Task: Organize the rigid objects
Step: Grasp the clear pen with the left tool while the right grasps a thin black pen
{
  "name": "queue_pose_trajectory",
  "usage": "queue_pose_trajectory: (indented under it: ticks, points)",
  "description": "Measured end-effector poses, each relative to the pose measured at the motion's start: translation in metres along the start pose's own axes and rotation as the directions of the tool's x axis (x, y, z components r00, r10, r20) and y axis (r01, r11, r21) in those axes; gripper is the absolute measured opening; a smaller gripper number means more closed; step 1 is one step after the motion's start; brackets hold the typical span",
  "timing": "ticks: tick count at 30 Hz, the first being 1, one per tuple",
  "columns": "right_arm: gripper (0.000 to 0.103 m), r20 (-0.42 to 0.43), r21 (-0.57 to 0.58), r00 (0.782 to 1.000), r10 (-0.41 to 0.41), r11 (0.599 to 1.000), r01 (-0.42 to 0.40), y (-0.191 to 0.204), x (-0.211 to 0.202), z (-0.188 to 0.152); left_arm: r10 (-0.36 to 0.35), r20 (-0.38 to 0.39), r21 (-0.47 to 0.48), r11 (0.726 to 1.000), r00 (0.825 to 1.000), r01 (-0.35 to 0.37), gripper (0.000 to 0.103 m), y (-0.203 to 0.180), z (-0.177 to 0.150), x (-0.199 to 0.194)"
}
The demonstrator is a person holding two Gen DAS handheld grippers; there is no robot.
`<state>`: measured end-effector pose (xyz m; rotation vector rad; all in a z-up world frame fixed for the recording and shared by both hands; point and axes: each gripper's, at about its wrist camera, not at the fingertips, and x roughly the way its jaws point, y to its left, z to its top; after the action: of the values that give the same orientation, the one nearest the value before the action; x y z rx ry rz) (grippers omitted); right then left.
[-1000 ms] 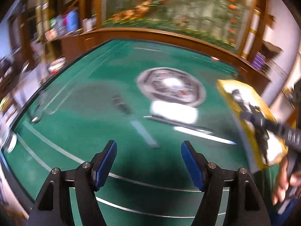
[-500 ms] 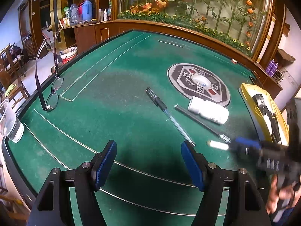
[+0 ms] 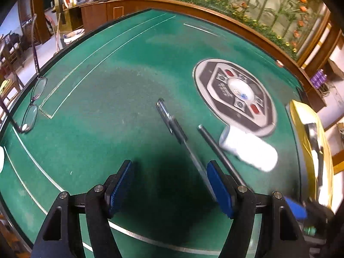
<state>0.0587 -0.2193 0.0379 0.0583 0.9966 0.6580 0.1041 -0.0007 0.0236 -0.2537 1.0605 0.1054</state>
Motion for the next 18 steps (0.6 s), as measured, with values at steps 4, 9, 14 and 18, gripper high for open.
queue_pose_trajectory:
  ticks: [4, 9, 14, 18]
  points:
    - [0.027, 0.009, -0.003, 1.000, -0.001, 1.000, 0.001, 0.001, 0.000, 0.000, 0.077, 0.011, 0.018, 0.997, 0.997, -0.077, 0.060, -0.008, 0.009, 0.012]
    - [0.027, 0.014, -0.041, 1.000, -0.020, 0.999, 0.021, 0.006, 0.003, 0.000, 0.131, 0.041, 0.052, 0.990, 0.991, -0.133, 0.009, -0.002, 0.002, 0.010]
    - [0.027, -0.013, -0.113, 0.999, -0.040, 0.993, 0.038, 0.020, 0.019, 0.005, 0.101, 0.046, 0.065, 0.992, 0.994, -0.104, 0.009, 0.022, -0.022, -0.006]
    - [0.027, -0.014, -0.157, 0.995, -0.095, 0.983, 0.091, 0.033, 0.032, 0.015, 0.085, 0.063, 0.076, 0.993, 0.994, -0.090, 0.009, 0.027, -0.027, -0.010]
